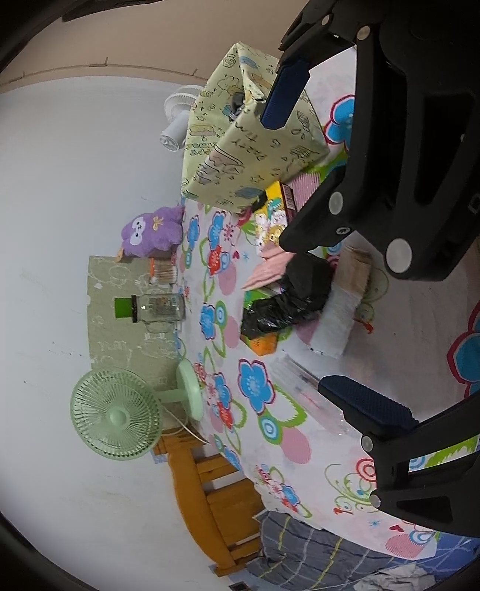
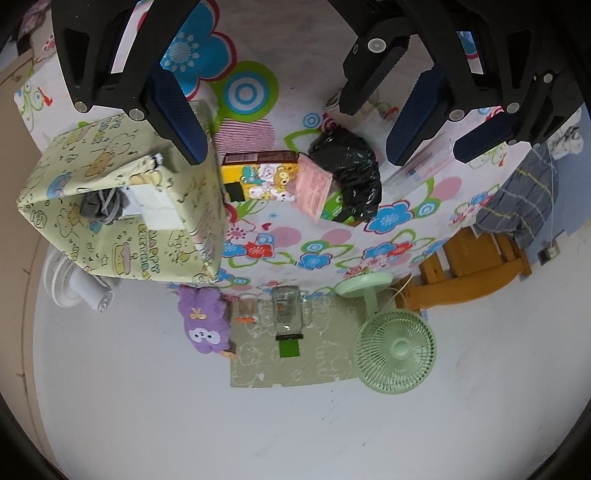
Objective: Organize soft objects
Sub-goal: 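Grasp the black plastic bag with the right tool while the left tool approaches the white rolled cloth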
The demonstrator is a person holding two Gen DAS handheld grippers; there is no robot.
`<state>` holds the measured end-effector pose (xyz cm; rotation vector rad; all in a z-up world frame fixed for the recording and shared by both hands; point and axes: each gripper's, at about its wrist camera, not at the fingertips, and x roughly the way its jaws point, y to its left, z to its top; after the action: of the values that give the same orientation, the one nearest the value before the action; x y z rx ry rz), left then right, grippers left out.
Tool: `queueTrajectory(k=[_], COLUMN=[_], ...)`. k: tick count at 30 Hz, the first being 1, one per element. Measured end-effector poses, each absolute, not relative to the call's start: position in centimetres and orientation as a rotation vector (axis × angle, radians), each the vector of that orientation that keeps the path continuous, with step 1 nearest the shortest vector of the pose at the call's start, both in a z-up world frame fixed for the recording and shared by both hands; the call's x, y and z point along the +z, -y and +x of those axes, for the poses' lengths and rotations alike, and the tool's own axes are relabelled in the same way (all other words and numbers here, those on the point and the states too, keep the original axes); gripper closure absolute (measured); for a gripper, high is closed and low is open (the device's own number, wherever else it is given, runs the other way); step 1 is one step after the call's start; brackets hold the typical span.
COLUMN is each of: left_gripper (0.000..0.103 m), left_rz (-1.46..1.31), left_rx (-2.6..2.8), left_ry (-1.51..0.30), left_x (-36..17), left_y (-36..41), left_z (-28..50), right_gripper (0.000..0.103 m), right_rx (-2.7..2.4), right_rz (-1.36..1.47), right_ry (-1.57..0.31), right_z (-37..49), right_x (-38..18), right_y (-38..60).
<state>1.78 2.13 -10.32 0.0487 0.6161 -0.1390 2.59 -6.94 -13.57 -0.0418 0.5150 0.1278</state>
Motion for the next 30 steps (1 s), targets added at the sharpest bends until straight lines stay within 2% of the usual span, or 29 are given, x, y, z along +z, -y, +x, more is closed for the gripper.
queueTrajectory(k=[12, 18, 24, 26, 30], left_gripper=[0.009, 0.01, 0.011, 0.011, 0.011], left_rz=[0.017, 0.028, 0.025, 0.027, 0.035], left_rx=[-0.104, -0.093, -0.099, -0.101, -0.099], left_ry=[-0.692, -0.716, -0.735, -0.741, -0.755], left_x=[-12.2, -12.8, -13.2, -13.5, -13.9], left_y=[-3.7, -4.3, -4.4, -4.4, -4.3], left_z=[3.0, 3.7, 4.6, 4.8, 5.3], right_gripper=[0.008, 0.014, 0.022, 0.034, 0.039], right_rx=[0.16, 0.219, 0.251, 0.266, 0.284], right_rz=[-0.078, -0.129, -0.171, -0.182, -0.195], right_ry=[-0.57, -0.598, -0.615, -0.641, -0.67], right_z=[4.4, 5.6, 6.8, 7.4, 8.2], right_x=[-15.4, -15.9, -16.3, -16.6, -17.1], right_y=[5.2, 4.2, 3.5, 3.4, 3.3])
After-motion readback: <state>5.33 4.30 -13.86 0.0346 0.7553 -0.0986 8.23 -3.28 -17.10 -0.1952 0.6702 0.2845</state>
